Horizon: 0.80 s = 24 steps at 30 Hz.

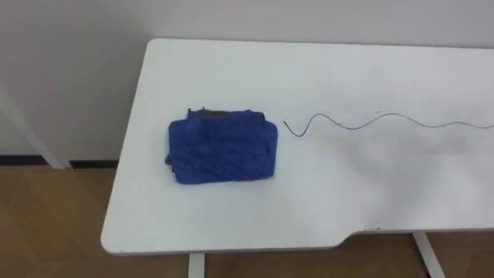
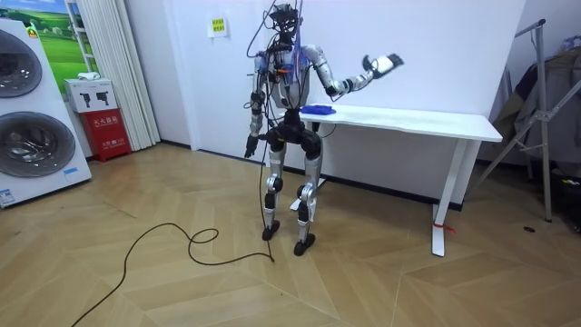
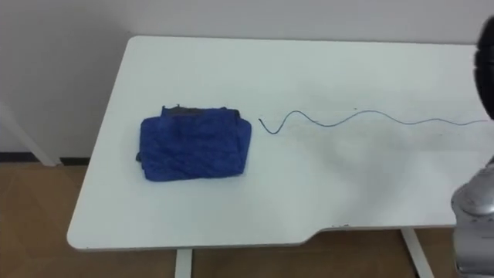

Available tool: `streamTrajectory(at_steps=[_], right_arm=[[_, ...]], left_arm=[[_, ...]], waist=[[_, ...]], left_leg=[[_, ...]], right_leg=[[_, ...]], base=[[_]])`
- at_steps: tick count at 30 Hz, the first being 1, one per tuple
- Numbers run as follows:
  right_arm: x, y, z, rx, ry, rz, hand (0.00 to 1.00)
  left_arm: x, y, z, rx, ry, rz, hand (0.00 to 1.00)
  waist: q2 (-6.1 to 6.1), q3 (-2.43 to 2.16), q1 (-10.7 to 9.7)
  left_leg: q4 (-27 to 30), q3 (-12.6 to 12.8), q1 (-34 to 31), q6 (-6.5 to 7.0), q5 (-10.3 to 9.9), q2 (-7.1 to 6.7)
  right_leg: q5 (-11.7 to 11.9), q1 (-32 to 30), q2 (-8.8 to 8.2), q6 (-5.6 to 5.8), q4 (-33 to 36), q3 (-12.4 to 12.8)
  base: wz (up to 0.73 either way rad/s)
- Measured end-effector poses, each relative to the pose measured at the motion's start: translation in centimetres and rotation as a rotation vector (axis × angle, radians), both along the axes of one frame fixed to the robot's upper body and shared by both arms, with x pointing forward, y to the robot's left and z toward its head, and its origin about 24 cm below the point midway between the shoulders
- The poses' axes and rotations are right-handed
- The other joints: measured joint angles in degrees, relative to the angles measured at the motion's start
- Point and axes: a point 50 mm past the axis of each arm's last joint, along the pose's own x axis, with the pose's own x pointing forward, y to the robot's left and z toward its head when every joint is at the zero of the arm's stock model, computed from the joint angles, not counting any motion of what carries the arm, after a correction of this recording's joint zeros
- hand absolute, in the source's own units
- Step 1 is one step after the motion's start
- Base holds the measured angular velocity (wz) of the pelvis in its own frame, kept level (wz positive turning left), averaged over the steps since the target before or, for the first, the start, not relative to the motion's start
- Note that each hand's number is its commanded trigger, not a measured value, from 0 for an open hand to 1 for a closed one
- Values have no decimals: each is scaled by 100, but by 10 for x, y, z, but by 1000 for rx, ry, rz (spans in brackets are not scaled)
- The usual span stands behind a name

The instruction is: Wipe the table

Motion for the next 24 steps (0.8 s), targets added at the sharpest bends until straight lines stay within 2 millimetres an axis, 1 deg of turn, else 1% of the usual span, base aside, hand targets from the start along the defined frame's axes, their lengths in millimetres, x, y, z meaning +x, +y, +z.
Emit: streamTrajectory(at_steps=[1,2,3,4,5,6,7,8,12,13,15,16,19,21,22,23,24], right_arm=[[2,6,4,-18,-10,27,0],[6,18,10,-45,-27,81,0],[12,31,16,-62,-35,142,0],[14,37,18,-67,-38,169,0],[17,45,22,-77,-37,216,0],[17,53,25,-90,-32,252,0],[18,57,25,-102,-28,269,0],[19,65,26,-122,-19,303,0],[23,93,14,-219,90,417,0],[24,96,12,-236,106,428,0],[24,105,5,-275,153,466,0],[24,107,3,-283,163,473,0],[26,118,-12,-328,226,493,0],[26,126,-24,-367,277,513,0],[26,128,-27,-376,291,519,0],[26,131,-33,-392,318,533,0],[26,134,-39,-398,342,549,0]], left_arm=[[1,-1,0,-3,1,-8,0],[2,-2,-1,-8,1,-27,0],[4,-4,-1,-12,0,-49,0],[5,-4,-1,-14,1,-54,0],[6,-6,-2,-19,-1,-64,0],[7,-7,-2,-21,-5,-74,0],[7,-8,-2,-21,-4,-77,0],[9,-8,-2,-22,-6,-86,0],[22,-10,-2,-28,-34,-109,0],[23,-10,-1,-28,-37,-116,0],[27,-11,-1,-38,-42,-135,0],[29,-11,-1,-41,-45,-139,0],[31,-13,-1,-41,-43,-170,0],[32,-14,-2,-41,-38,-187,0],[31,-14,-2,-42,-35,-196,0],[31,-15,-2,-44,-31,-202,0],[30,-16,-2,-45,-30,-204,0]], waist=[[2,0,16],[4,2,69],[25,16,85],[15,9,114],[40,24,194],[45,20,258],[55,14,260],[61,15,292],[63,11,511],[62,11,531],[48,15,686],[42,18,719],[-25,8,803],[-44,18,874],[-49,15,903],[-51,19,992],[-40,31,1010]], left_leg=[[0,-31,0,0,0,-1],[0,-55,-6,0,0,-1],[0,-71,-20,0,0,-1],[-1,-77,-27,0,0,-1],[0,-75,-35,0,0,-1],[2,-110,-58,0,0,-1],[11,-144,-83,0,0,-2],[27,-218,-109,-2,1,-4],[25,-245,-107,-18,12,4],[25,-251,-110,-19,12,4],[26,-269,-112,-19,12,2],[27,-276,-116,-19,12,3],[47,-370,-177,-19,12,2],[62,-418,-216,-19,12,1],[62,-426,-225,-19,12,0],[60,-412,-235,-19,12,0],[61,-415,-253,-19,13,0]], right_leg=[[2,1,-1,2,1,-26],[8,1,-3,8,-1,-68],[12,-1,-8,11,-4,-148],[13,-4,-8,12,-5,-167],[16,-10,-9,11,-15,-169],[16,-9,-11,11,-14,-212],[17,-9,-14,10,-12,-257],[17,-4,-17,10,-9,-309],[17,0,-11,10,-10,-336],[17,1,-11,10,-10,-345],[17,0,-15,10,-4,-413],[18,0,-16,9,-5,-444],[21,-3,-16,4,-15,-549],[22,-7,-17,2,-19,-624],[22,-12,-17,2,-19,-630],[22,-27,-18,2,-22,-634],[22,-29,-20,2,-31,-660]], base=[[7],[9],[9],[5],[5],[10],[25],[17],[4],[3],[3],[4],[13],[12],[5],[0],[4]])
